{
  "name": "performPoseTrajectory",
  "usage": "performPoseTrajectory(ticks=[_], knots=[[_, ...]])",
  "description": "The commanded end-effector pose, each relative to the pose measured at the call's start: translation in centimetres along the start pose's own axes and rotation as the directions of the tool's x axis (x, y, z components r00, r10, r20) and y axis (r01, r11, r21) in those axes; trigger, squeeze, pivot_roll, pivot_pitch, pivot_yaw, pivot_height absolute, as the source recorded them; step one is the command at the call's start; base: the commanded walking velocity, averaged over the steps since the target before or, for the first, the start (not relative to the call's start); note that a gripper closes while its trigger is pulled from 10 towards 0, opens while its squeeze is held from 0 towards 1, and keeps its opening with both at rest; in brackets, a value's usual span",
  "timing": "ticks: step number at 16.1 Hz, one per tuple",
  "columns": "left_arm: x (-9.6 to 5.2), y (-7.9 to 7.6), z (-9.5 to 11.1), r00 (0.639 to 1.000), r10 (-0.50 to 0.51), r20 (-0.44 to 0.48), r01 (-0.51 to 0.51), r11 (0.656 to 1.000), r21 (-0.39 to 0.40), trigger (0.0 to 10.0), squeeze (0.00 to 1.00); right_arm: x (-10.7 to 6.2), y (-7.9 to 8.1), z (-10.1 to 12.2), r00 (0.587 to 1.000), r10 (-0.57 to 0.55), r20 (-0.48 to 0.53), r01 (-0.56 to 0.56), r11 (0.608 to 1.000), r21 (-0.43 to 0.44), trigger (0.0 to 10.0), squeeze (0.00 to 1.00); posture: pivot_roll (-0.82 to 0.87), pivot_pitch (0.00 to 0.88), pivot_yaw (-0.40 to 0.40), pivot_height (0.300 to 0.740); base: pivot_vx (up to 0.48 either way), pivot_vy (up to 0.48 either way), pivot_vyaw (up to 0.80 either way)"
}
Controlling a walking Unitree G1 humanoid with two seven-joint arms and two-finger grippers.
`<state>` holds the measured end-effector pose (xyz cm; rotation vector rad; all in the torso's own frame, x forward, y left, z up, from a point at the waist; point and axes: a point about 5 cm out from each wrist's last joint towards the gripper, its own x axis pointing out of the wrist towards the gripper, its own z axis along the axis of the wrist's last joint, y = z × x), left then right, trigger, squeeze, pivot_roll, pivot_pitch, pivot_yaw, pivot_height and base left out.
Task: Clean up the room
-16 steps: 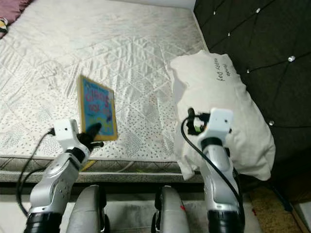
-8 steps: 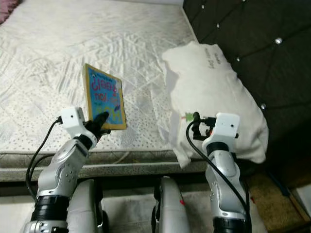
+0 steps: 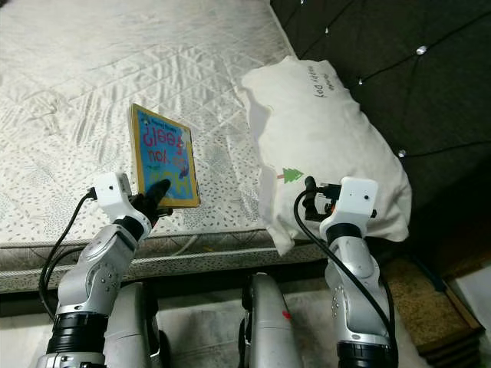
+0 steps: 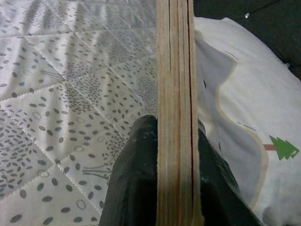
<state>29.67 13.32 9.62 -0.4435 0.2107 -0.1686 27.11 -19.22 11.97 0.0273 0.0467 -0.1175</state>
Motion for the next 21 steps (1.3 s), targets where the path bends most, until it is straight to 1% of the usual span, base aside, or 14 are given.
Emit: performPoseTrajectory(ticks=[1,3,5,7,8,9,11,13,14,17,21], knots=[[0.3,-0.6,0.8,0.999,-0.024,0.045,0.024,1.000,-0.006,10.0,0.00,0.0,-0.2,0.5,1.000,-0.003,0.013,0.003,1.000,-0.003,10.0,0.00,-0.08,0.116,-0.092,0.587,0.000,0.000,0.00],[0.3,-0.4,0.5,1.000,-0.017,0.025,0.017,1.000,0.011,10.0,0.00,0.0,-0.2,0.5,1.000,-0.004,0.012,0.004,1.000,-0.004,10.0,0.00,-0.08,0.116,-0.092,0.587,0.000,0.000,0.00],[0.3,-0.4,0.5,1.000,-0.014,0.026,0.014,1.000,0.004,10.0,0.00,0.1,-0.2,0.5,1.000,-0.004,0.013,0.004,1.000,-0.003,10.0,0.00,-0.08,0.116,-0.092,0.587,0.000,0.000,0.00],[0.8,0.0,0.2,1.000,0.016,-0.013,-0.017,0.997,-0.073,10.0,0.00,0.0,-0.2,0.4,1.000,-0.003,0.011,0.003,1.000,-0.005,10.0,0.00,-0.08,0.119,-0.094,0.587,0.000,0.000,0.00],[1.3,0.0,-0.1,0.999,0.024,-0.039,-0.028,0.992,-0.123,10.0,0.00,-0.2,-0.2,0.4,1.000,0.000,0.008,0.000,1.000,-0.005,10.0,0.00,-0.09,0.123,-0.093,0.587,0.000,0.000,0.00],[1.4,0.1,0.0,0.999,0.024,-0.038,-0.029,0.990,-0.137,10.0,0.00,-0.5,-0.2,0.4,1.000,0.004,0.006,-0.004,1.000,-0.004,10.0,0.00,-0.10,0.129,-0.092,0.587,0.000,0.000,0.00],[1.8,-0.3,0.3,1.000,0.008,-0.023,-0.011,0.990,-0.137,10.0,0.00,-0.9,-0.5,0.4,1.000,0.001,0.004,-0.001,1.000,0.000,10.0,0.00,-0.11,0.135,-0.089,0.583,0.000,0.000,-0.21],[2.0,-0.7,0.6,1.000,-0.024,-0.007,0.023,0.991,-0.135,10.0,0.00,-1.0,-0.9,0.4,1.000,-0.014,0.003,0.014,1.000,-0.011,10.0,0.00,-0.10,0.140,-0.087,0.561,0.000,0.000,0.00],[2.0,-0.8,0.6,1.000,-0.031,-0.005,0.030,0.990,-0.135,10.0,0.00,-0.9,-0.8,0.4,1.000,-0.013,0.003,0.013,1.000,-0.012,10.0,0.00,-0.10,0.140,-0.087,0.561,0.000,0.000,0.00],[1.6,-0.5,0.7,0.999,-0.031,0.019,0.033,0.990,-0.140,10.0,0.00,-0.9,-0.4,0.3,1.000,-0.002,-0.005,0.002,1.000,-0.011,10.0,0.00,-0.09,0.143,-0.092,0.561,0.000,0.000,0.00],[1.5,-0.1,0.8,1.000,-0.021,0.020,0.023,0.989,-0.144,10.0,0.00,-0.6,-0.3,0.4,1.000,-0.001,-0.002,0.001,1.000,-0.010,10.0,0.00,-0.09,0.138,-0.086,0.561,0.000,0.000,0.00]])
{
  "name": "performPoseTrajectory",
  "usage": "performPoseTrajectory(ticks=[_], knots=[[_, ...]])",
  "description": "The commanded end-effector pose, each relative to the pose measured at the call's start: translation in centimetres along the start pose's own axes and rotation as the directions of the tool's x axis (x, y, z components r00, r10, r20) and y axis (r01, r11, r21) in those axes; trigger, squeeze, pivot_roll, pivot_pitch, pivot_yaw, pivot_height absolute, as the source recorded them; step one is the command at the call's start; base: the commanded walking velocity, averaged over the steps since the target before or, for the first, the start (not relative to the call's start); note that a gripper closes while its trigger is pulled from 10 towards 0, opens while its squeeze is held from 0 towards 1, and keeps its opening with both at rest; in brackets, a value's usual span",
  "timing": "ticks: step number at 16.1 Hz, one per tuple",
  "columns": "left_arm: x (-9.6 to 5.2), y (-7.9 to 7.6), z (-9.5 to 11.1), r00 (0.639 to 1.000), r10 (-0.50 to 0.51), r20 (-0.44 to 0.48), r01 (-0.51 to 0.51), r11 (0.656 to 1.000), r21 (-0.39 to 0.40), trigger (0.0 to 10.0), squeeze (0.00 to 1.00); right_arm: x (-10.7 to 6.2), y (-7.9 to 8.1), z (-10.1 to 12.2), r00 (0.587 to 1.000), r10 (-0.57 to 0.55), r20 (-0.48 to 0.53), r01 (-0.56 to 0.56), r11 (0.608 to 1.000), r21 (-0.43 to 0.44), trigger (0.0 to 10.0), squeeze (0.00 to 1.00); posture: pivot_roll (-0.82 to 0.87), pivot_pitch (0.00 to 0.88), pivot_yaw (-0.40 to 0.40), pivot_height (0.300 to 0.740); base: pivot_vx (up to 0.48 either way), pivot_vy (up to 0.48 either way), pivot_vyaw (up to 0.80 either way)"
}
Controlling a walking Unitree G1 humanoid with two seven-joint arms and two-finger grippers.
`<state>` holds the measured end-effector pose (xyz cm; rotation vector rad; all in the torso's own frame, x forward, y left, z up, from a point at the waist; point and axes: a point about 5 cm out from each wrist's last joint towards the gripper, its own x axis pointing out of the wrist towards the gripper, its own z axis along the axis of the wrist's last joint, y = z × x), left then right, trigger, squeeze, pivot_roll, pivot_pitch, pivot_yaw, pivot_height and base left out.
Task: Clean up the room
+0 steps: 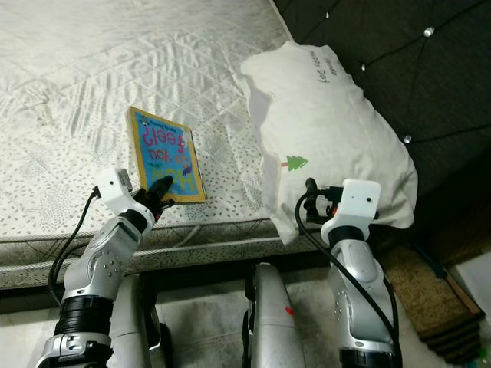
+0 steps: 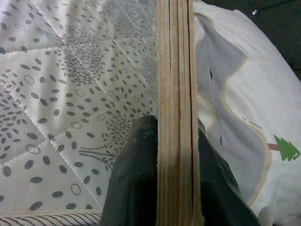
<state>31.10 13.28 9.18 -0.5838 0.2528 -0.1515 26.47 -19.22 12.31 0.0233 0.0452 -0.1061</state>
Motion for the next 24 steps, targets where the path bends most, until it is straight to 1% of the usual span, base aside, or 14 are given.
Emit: performPoseTrajectory(ticks=[1,4,6,9,12,16,18,20,21,22,23,24], knots=[[0.1,-0.7,0.9,0.998,-0.037,0.042,0.038,0.999,-0.005,10.0,0.00,0.1,-0.3,0.1,1.000,-0.014,-0.003,0.014,1.000,-0.007,10.0,0.00,-0.09,0.138,-0.086,0.561,0.000,0.000,0.00],[0.2,-0.9,1.0,0.998,-0.051,0.045,0.052,0.999,-0.012,10.0,0.00,0.1,-0.5,0.2,1.000,-0.022,0.001,0.022,1.000,-0.008,10.0,0.00,-0.09,0.135,-0.087,0.561,0.000,0.000,0.00],[0.1,-1.1,0.7,0.997,-0.063,0.038,0.063,0.998,-0.016,10.0,0.00,0.2,-0.4,0.2,1.000,-0.018,0.000,0.018,1.000,-0.001,10.0,0.00,-0.09,0.134,-0.090,0.561,0.313,0.000,0.00],[0.0,-1.0,0.7,0.998,-0.055,0.038,0.055,0.998,-0.011,10.0,0.00,0.3,-0.3,0.2,1.000,-0.018,-0.002,0.018,1.000,0.005,10.0,0.00,-0.08,0.132,-0.090,0.561,0.308,0.000,-0.70],[0.1,-0.8,0.7,0.999,-0.043,0.030,0.043,0.999,-0.010,10.0,0.00,0.3,-0.2,0.2,1.000,-0.018,0.001,0.018,1.000,-0.002,10.0,0.00,-0.08,0.134,-0.088,0.561,0.102,0.000,0.00],[0.5,-0.8,0.0,1.000,-0.013,-0.020,0.012,0.999,-0.044,10.0,0.00,0.2,-0.4,0.2,1.000,-0.024,0.001,0.024,1.000,-0.006,10.0,0.00,-0.09,0.140,-0.086,0.561,0.000,0.000,0.00],[0.6,-0.9,-1.0,0.996,-0.005,-0.091,0.002,0.999,-0.033,10.0,0.00,0.1,-0.5,0.1,1.000,-0.026,-0.001,0.026,1.000,-0.008,10.0,0.00,-0.09,0.144,-0.088,0.561,0.000,0.000,0.00],[0.7,-1.1,-1.9,0.990,-0.019,-0.138,0.010,0.997,-0.072,10.0,0.00,0.0,-0.4,0.1,1.000,-0.025,-0.001,0.025,1.000,-0.010,10.0,0.00,-0.09,0.149,-0.089,0.561,0.000,0.000,0.00],[0.9,-1.2,-2.8,0.981,-0.024,-0.195,0.005,0.995,-0.100,10.0,0.00,0.0,-0.4,0.1,1.000,-0.025,-0.001,0.025,1.000,-0.012,10.0,0.00,-0.10,0.150,-0.089,0.561,0.000,0.000,0.00],[1.2,-1.2,-3.1,0.978,-0.036,-0.204,0.010,0.992,-0.128,10.0,0.00,-0.1,-0.5,0.2,1.000,-0.026,-0.001,0.026,1.000,-0.013,10.0,0.00,-0.10,0.153,-0.089,0.561,0.000,0.000,0.00],[1.3,-1.4,-3.2,0.977,-0.051,-0.208,0.016,0.986,-0.167,10.0,0.00,-0.1,-0.5,0.2,1.000,-0.028,-0.001,0.028,1.000,-0.015,10.0,0.00,-0.11,0.155,-0.090,0.561,0.000,0.000,0.00],[2.0,-1.7,-3.8,0.963,-0.083,-0.257,0.022,0.972,-0.233,10.0,0.00,-0.4,-0.9,0.4,0.999,-0.034,0.000,0.034,0.999,-0.026,10.0,0.00,-0.13,0.161,-0.091,0.561,0.000,0.000,0.00]])
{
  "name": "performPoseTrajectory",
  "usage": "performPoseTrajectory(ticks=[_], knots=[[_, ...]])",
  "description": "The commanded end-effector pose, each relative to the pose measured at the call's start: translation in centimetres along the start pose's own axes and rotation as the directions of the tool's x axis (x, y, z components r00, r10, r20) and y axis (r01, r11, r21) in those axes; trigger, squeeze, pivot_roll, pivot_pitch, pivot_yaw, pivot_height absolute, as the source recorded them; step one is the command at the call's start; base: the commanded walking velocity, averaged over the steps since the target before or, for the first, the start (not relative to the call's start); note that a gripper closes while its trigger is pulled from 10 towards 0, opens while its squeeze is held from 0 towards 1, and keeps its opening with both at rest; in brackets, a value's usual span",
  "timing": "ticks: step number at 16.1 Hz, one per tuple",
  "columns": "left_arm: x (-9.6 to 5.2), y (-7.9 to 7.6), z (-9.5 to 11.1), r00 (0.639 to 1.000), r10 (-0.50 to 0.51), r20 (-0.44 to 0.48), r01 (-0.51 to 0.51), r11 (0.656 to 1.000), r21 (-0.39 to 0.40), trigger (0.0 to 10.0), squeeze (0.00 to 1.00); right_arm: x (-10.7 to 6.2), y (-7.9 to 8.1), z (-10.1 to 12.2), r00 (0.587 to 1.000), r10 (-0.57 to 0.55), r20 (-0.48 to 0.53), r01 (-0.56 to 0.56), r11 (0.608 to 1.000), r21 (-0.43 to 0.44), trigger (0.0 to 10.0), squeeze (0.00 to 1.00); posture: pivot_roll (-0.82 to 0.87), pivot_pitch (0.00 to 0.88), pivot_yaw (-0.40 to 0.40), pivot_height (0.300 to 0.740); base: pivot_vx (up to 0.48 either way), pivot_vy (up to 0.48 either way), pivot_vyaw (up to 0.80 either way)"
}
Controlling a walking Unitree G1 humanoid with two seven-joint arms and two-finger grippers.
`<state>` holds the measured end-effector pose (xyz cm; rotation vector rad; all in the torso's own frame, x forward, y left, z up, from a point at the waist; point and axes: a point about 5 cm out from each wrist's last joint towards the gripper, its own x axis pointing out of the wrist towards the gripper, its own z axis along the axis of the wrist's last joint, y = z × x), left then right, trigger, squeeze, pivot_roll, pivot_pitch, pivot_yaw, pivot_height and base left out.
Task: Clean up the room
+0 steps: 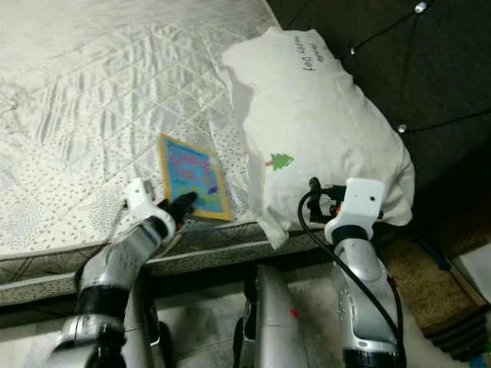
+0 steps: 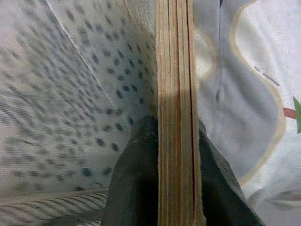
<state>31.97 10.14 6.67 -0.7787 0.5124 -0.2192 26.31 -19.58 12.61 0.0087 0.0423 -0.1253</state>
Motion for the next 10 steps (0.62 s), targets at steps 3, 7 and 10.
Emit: performPoseTrajectory(ticks=[3,7,10], knots=[[1.3,-0.9,-1.2,0.993,-0.046,-0.113,0.046,0.999,-0.001,10.0,0.00,-0.8,-1.3,0.5,1.000,-0.024,0.004,0.024,0.999,-0.043,10.0,0.00,-0.17,0.173,-0.091,0.561,0.000,0.000,0.00],[2.2,-1.2,-1.2,0.986,-0.047,-0.160,0.050,0.999,0.013,10.0,0.00,-1.6,-2.0,0.5,0.999,-0.041,-0.004,0.041,0.997,-0.059,10.0,0.00,-0.20,0.181,-0.088,0.561,0.000,0.000,0.00],[2.4,-0.9,-0.8,0.983,-0.031,-0.180,0.042,0.997,0.061,10.0,0.00,-2.4,-0.2,0.3,0.985,0.167,-0.048,-0.165,0.986,0.035,10.0,0.00,-0.21,0.177,-0.089,0.561,0.000,0.000,0.00]])
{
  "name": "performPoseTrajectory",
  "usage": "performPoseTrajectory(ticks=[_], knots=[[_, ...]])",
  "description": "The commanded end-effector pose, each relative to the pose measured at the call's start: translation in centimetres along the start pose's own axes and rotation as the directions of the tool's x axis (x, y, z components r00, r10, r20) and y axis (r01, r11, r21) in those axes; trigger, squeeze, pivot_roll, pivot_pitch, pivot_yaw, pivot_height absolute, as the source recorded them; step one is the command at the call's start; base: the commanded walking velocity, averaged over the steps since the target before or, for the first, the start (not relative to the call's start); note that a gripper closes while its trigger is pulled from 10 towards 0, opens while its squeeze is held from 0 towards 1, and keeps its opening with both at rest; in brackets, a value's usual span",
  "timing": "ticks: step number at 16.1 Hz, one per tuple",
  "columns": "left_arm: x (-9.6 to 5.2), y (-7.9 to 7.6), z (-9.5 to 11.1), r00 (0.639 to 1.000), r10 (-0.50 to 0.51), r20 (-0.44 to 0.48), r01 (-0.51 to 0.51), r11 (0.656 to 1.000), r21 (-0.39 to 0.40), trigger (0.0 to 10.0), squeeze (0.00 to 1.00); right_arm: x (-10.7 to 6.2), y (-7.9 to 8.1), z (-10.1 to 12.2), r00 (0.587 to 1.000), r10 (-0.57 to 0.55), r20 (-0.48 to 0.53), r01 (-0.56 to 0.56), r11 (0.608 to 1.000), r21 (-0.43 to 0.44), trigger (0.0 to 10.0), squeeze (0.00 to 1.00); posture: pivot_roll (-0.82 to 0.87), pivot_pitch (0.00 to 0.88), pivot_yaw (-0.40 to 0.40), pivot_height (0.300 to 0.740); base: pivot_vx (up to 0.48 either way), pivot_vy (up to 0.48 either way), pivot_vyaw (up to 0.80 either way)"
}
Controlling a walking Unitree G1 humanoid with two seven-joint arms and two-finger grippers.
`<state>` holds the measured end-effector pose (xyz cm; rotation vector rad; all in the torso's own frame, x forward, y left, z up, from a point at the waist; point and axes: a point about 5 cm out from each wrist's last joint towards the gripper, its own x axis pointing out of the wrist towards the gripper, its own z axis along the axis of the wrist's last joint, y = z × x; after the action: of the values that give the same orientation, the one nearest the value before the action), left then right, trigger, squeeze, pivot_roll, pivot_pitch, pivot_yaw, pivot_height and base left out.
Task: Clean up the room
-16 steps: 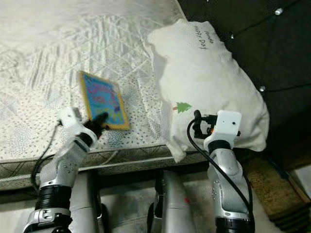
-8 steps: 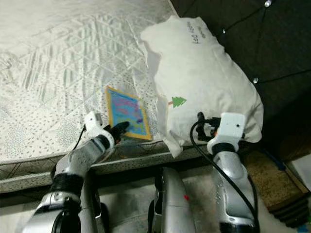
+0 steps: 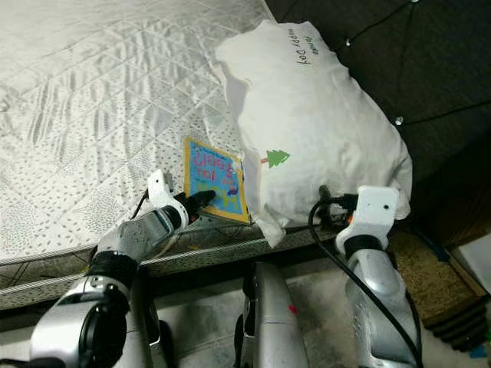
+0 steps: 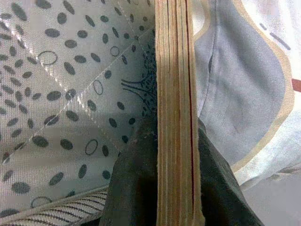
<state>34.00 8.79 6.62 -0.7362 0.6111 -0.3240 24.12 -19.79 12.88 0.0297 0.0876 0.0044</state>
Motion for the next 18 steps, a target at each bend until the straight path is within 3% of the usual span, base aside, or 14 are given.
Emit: performPoseTrajectory(ticks=[1,2,3,5,6,7,8,9,11,14,18], knots=[[0.2,0.1,-0.9,0.998,0.018,-0.052,-0.016,0.999,0.030,10.0,0.12,-0.6,1.3,0.0,0.990,0.140,-0.027,-0.139,0.989,0.043,10.0,0.00,-0.21,0.177,-0.089,0.561,0.000,0.000,0.00],[0.3,0.4,-0.9,0.998,0.029,-0.064,-0.026,0.999,0.045,10.0,0.73,-1.9,2.7,-0.5,0.941,0.326,-0.086,-0.320,0.944,0.079,10.0,0.00,-0.21,0.173,-0.087,0.561,0.000,0.000,0.00],[0.3,0.7,-0.8,0.997,0.034,-0.070,-0.030,0.998,0.050,10.0,1.00,-2.8,3.3,-0.7,0.902,0.414,-0.124,-0.404,0.909,0.099,10.0,0.00,-0.21,0.170,-0.085,0.561,0.000,0.000,0.00],[0.3,0.9,-0.5,0.997,0.041,-0.066,-0.037,0.998,0.056,10.0,1.00,-3.4,3.3,-0.8,0.877,0.457,-0.148,-0.444,0.889,0.114,10.0,0.00,-0.22,0.167,-0.081,0.561,0.000,0.000,0.00],[0.2,1.2,-0.1,0.997,0.053,-0.058,-0.049,0.997,0.065,10.0,1.00,-3.9,3.4,-0.7,0.841,0.516,-0.161,-0.498,0.856,0.142,10.0,0.00,-0.22,0.175,-0.080,0.561,0.000,0.000,0.00],[0.2,1.2,-0.1,0.997,0.053,-0.058,-0.049,0.997,0.065,10.0,1.00,-3.9,3.4,-0.7,0.841,0.516,-0.161,-0.498,0.856,0.142,10.0,0.00,-0.22,0.175,-0.080,0.561,0.000,0.000,0.00],[0.1,1.6,0.4,0.997,0.067,-0.049,-0.063,0.995,0.081,10.0,1.00,-4.3,3.5,-0.4,0.804,0.571,-0.166,-0.544,0.819,0.183,10.0,0.00,-0.21,0.162,-0.071,0.561,0.000,0.000,0.00],[-0.1,1.9,0.9,0.996,0.080,-0.038,-0.076,0.992,0.098,10.0,1.00,-4.3,3.4,-0.2,0.792,0.589,-0.161,-0.556,0.804,0.210,10.0,0.00,-0.21,0.164,-0.067,0.561,0.000,0.000,0.00],[-0.2,2.1,1.4,0.995,0.092,-0.026,-0.089,0.990,0.111,10.0,1.00,-3.8,3.2,-0.1,0.807,0.569,-0.157,-0.541,0.819,0.191,10.0,0.00,-0.20,0.157,-0.061,0.561,0.000,0.000,0.00],[-0.5,2.5,2.5,0.993,0.118,-0.005,-0.116,0.981,0.158,10.0,1.00,-2.2,2.6,-0.1,0.878,0.460,-0.131,-0.446,0.886,0.125,10.0,0.00,-0.18,0.137,-0.048,0.561,0.000,0.000,0.00],[-0.9,3.2,3.5,0.989,0.144,0.008,-0.143,0.969,0.200,10.0,1.00,-0.6,2.6,0.1,0.918,0.387,-0.085,-0.378,0.920,0.106,10.0,0.00,-0.14,0.121,-0.033,0.561,0.000,0.000,0.00]])
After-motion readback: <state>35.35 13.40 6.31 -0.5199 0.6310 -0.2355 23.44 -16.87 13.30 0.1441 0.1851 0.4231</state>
